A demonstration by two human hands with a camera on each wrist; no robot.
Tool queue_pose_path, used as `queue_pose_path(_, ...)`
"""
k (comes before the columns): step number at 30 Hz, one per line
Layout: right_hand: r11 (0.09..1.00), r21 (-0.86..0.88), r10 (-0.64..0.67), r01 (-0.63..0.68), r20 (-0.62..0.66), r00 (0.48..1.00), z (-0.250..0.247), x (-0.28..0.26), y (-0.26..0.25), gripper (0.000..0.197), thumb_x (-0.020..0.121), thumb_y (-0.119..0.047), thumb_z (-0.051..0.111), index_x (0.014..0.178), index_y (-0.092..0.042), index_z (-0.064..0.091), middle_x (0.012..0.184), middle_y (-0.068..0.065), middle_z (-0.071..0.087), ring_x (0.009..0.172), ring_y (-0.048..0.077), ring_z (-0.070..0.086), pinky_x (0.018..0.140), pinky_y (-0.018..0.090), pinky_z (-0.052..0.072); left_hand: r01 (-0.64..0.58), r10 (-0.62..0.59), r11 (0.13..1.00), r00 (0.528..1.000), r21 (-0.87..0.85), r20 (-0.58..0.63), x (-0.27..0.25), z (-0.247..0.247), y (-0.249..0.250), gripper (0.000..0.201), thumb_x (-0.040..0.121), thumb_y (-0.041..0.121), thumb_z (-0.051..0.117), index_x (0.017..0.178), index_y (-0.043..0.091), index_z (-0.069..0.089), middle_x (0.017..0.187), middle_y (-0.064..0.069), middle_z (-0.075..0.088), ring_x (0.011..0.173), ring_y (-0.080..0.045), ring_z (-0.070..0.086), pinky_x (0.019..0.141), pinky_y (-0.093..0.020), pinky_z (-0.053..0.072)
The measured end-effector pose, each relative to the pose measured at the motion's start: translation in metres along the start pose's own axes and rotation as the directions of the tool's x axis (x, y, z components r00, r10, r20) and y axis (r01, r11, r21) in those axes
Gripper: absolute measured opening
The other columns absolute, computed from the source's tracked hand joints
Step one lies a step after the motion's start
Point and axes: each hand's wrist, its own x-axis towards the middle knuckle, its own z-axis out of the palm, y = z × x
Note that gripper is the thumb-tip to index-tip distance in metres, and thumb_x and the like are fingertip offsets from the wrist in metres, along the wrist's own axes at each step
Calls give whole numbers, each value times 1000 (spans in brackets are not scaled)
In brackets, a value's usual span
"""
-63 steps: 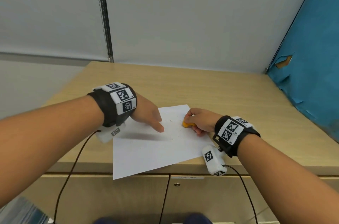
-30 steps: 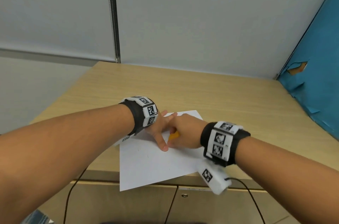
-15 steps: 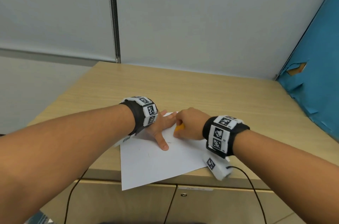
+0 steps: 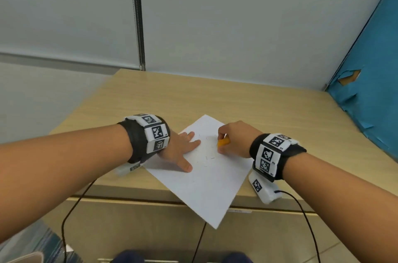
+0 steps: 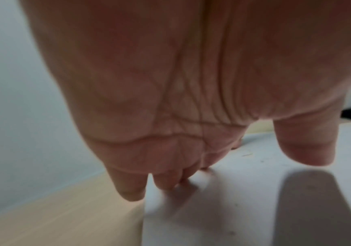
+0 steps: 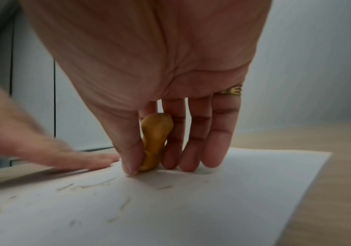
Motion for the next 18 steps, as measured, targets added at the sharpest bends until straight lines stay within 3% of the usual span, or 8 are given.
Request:
queue_pose_path(2, 1000, 11, -10, 10, -3, 1000, -2, 6, -2, 18, 85, -35, 71, 100, -26, 69, 101, -5, 63, 93, 20, 61, 78, 32, 52, -76, 77, 997, 997, -30, 31, -16, 6, -5, 88, 98, 61, 40, 156, 25, -16, 163, 3, -22, 153, -17, -4, 122, -42, 6)
queue_pose_path(4, 999, 14, -33, 33, -3, 999, -3, 10, -5, 18, 85, -34, 72, 101, -26, 68, 100, -6, 63, 93, 20, 59, 77, 31, 49, -141, 145, 987, 989, -72, 40, -32, 7, -10, 78, 100, 56, 40, 158, 31, -6, 166, 10, -7, 152, -13, 6, 122, -38, 8)
queue_pose_path(6, 998, 12, -61, 61, 0, 998, -4, 13, -7, 18, 85, -34, 73, 101, -27, 69, 99, -6, 63, 93, 20, 60, 76, 31, 49, -157, 156, 978, 988, -137, -17, -42, 1, -17, 71, 100, 52, 46, 158, 38, 7, 165, 11, 12, 149, -11, 17, 119, -30, 13)
queue_pose_path(8, 995, 25, -95, 95, 9, 995, -4, 15, -10, 20, 85, -32, 73, 104, -26, 70, 96, -7, 63, 92, 20, 60, 76, 31, 49, -135, 118, 979, 986, -155, -113, -41, -8, -25, 75, 96, 53, 53, 157, 41, 9, 164, 9, 19, 148, -13, 21, 116, -30, 16)
queue_pose_path(10, 991, 43, -128, 128, 6, 992, -6, 16, -13, 23, 87, -31, 71, 109, -25, 71, 90, -10, 60, 90, 18, 59, 74, 30, 48, -76, 60, 991, 989, -115, -138, -28, -16, -33, 92, 90, 59, 60, 157, 39, 1, 166, 6, 11, 150, -16, 16, 120, -35, 15)
queue_pose_path(14, 984, 73, -161, 165, -51, 986, -7, 20, -23, 26, 87, -31, 74, 111, -22, 73, 93, -9, 60, 79, 10, 56, 69, 23, 43, -23, 21, 999, 998, -41, -63, 3, -18, -43, 129, 72, 69, 72, 154, 32, -20, 163, 13, -21, 150, -14, -17, 122, -47, 1)
queue_pose_path(16, 972, 172, -156, 161, -41, 987, -3, 22, -31, 24, 84, -30, 77, 106, -20, 73, 92, -5, 67, 70, 9, 62, 70, 26, 51, -43, 43, 999, 998, 1, -51, 14, -12, -46, 139, 65, 74, 74, 152, 33, -25, 161, 12, -29, 149, -17, -24, 121, -55, -3)
queue_pose_path(18, 955, 224, -203, 196, 12, 979, 6, 20, -43, 25, 80, -33, 81, 99, -20, 71, 90, -3, 69, 74, 13, 66, 72, 31, 55, -56, 59, 997, 997, 44, -57, 21, -6, -47, 142, 62, 77, 74, 152, 33, -26, 160, 8, -33, 148, -20, -26, 119, -60, -4)
